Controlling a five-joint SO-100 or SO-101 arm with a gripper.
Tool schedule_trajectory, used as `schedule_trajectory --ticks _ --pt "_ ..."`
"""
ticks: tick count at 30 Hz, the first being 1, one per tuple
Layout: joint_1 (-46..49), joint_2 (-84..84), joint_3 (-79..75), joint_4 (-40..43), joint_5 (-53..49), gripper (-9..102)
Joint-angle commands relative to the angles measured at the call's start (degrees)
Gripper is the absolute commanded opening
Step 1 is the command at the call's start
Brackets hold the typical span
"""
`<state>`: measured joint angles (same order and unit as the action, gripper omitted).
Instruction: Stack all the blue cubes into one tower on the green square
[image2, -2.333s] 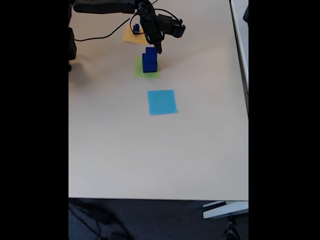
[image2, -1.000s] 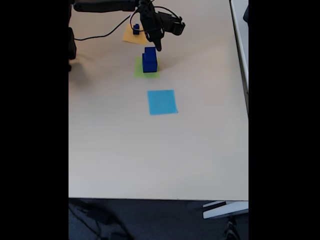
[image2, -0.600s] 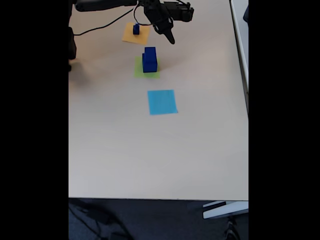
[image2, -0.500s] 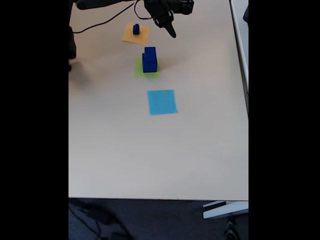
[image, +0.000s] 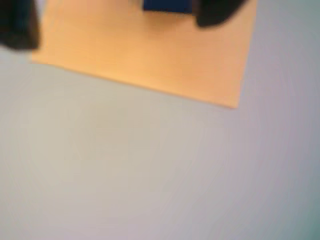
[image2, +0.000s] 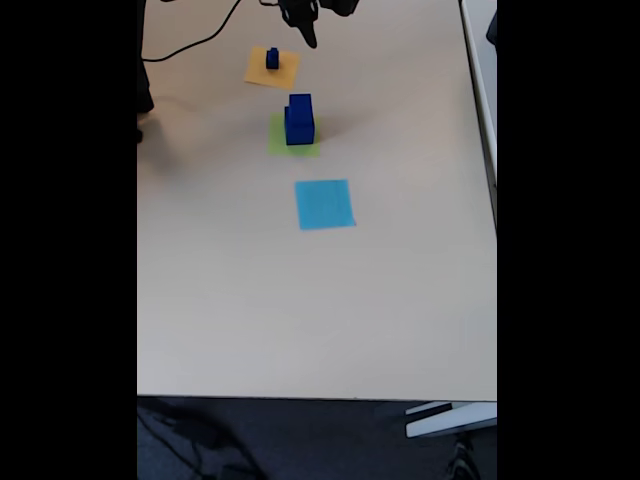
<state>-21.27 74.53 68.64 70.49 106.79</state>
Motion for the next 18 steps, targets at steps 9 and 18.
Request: schedule_trajectory --ticks 9,18 --pt "-4.22 7.73 4.13 -0.7 2.99 15" --pt "-8.7 5.8 7.91 0.0 11.43 15"
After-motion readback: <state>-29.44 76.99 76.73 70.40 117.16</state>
